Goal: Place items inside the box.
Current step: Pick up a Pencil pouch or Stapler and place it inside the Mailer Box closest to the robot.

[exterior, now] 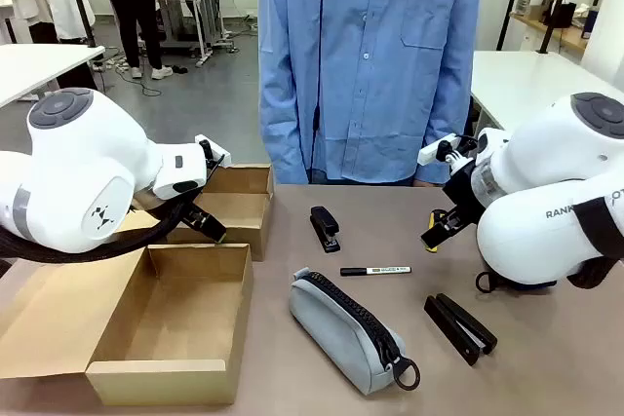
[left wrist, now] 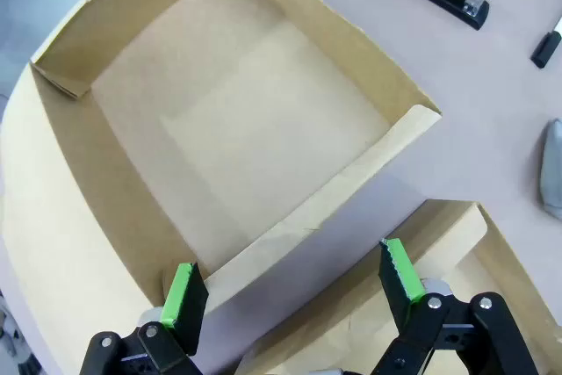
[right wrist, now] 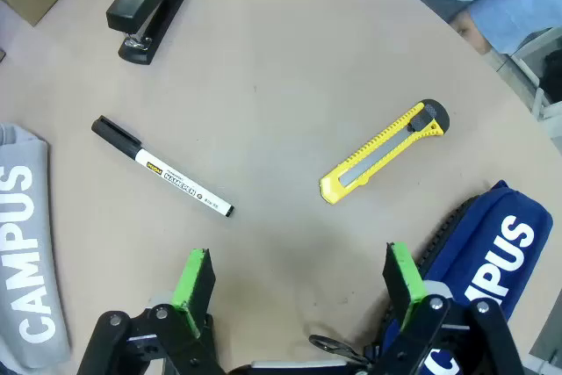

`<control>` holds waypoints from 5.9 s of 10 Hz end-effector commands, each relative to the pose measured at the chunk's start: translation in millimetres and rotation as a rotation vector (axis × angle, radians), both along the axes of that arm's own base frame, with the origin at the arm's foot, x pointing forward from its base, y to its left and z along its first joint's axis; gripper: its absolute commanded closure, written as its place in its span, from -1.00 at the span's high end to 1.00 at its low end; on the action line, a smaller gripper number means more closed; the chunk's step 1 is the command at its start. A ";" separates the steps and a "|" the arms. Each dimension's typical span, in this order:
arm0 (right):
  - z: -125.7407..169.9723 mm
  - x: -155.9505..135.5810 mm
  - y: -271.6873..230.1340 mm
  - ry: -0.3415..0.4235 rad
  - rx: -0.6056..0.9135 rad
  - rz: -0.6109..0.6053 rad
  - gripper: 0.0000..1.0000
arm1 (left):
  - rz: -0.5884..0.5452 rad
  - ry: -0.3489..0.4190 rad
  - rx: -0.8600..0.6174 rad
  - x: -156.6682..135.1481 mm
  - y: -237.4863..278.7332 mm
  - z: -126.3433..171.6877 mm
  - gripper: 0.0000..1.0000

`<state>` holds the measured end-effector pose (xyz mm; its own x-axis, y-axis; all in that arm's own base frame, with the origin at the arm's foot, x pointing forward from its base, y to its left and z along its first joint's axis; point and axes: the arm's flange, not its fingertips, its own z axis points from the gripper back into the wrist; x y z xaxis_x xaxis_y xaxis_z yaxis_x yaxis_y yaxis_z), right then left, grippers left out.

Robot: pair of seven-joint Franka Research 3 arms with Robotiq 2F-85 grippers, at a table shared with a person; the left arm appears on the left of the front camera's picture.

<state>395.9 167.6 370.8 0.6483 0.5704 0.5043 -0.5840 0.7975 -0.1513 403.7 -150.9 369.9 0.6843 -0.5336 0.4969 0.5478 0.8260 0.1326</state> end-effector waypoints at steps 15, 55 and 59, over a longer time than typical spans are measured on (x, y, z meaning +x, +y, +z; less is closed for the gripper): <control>15.7 -0.3 -0.1 0.060 0.010 -0.018 1.00 | 0.000 0.000 0.000 0.0 0.0 0.0 1.00; 42.2 -110.0 -351.9 0.500 1.120 -0.586 1.00 | 0.431 0.047 -1.548 -143.2 411.8 5.1 1.00; 74.0 -97.1 -184.1 0.709 0.786 -0.349 1.00 | 0.431 0.047 -1.548 -143.2 411.8 5.1 1.00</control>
